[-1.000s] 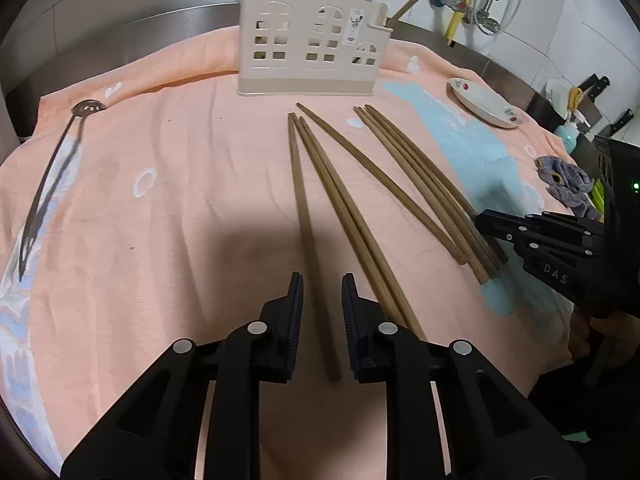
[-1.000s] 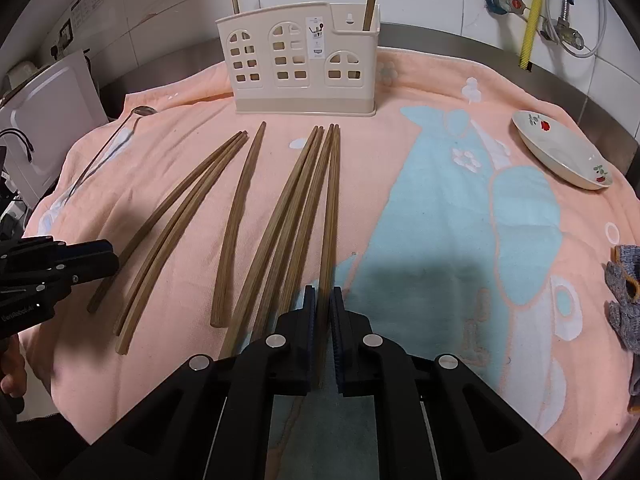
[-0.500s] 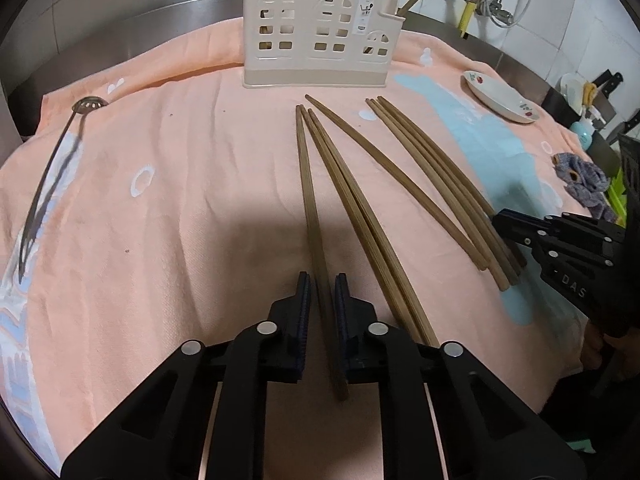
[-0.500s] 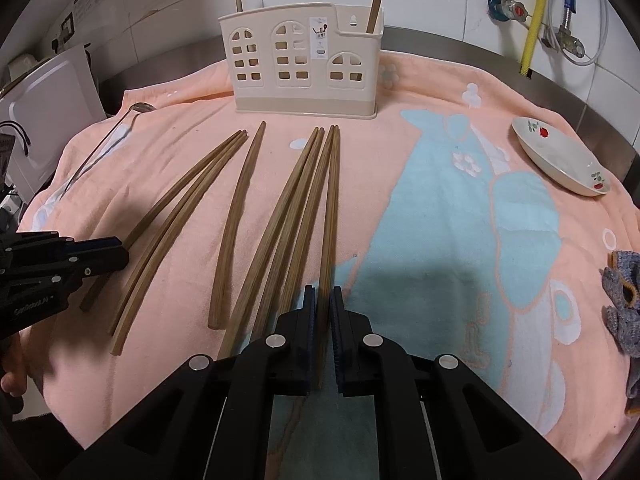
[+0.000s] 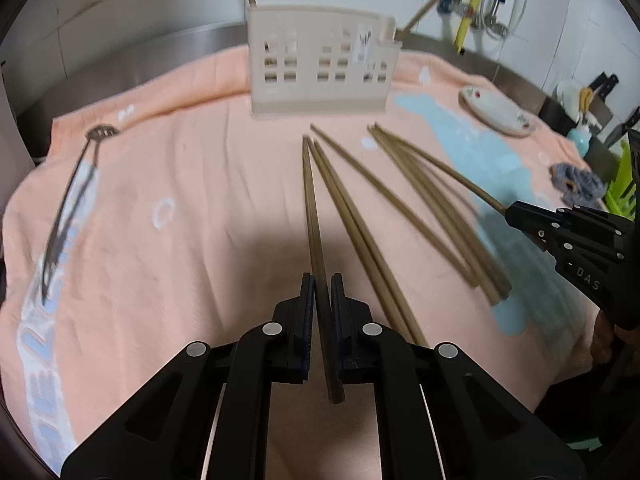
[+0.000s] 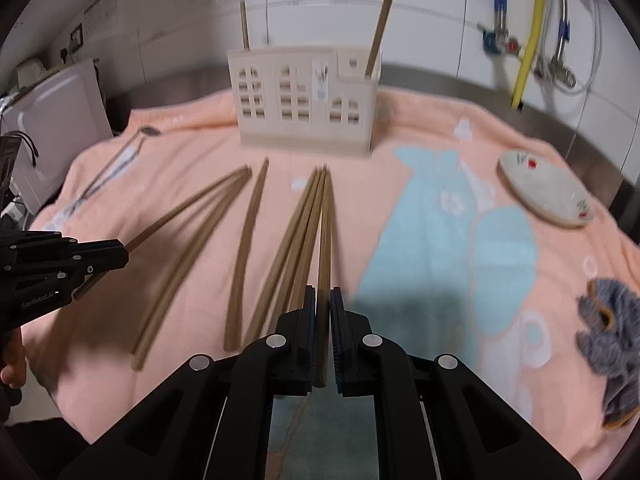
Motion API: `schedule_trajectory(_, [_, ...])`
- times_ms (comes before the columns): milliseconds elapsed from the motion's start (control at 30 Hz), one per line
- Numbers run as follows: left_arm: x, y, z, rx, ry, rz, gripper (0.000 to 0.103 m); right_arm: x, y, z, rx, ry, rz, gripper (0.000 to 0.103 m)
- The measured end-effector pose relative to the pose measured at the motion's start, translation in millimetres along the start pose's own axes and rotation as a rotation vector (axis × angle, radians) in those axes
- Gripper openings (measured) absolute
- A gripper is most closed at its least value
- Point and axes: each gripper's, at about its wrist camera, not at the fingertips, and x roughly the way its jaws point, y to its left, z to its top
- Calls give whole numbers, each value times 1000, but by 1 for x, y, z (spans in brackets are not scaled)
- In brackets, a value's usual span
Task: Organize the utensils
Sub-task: 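Close the left tool on a chopstick while the right tool grasps another, then carry the right tool's chopstick into the holder while the left tool holds its chopstick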
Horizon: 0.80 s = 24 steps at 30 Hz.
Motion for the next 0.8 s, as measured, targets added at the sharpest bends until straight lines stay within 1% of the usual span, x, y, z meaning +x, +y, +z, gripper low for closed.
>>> schedule_trajectory(133, [-18,3,16,0,-63,5,6,-17,0,20,-17,-62,1,7])
schedule_trajectory(200, [-24,4,24,-1,-87,-6,6,-24,0,30,-24,-89,2,7])
schedule_trajectory(300, [-31,6,35,9,-124,-2,6,-31,-2,48,-33,-128,9,6])
schedule_trajectory(433, [-33,6,45,21,-148,6,6,-37,-1,68,-44,-164,13,6])
schedule_trajectory(533, [-34,6,46,28,-156,7,6,-41,0,77,-53,-184,17,6])
schedule_trajectory(667, [-37,7,50,44,-170,12,6,-43,0,89,-64,-197,24,6])
schedule_trajectory(800, [-46,7,62,67,-203,14,6,-45,-3,105,-68,-208,43,6])
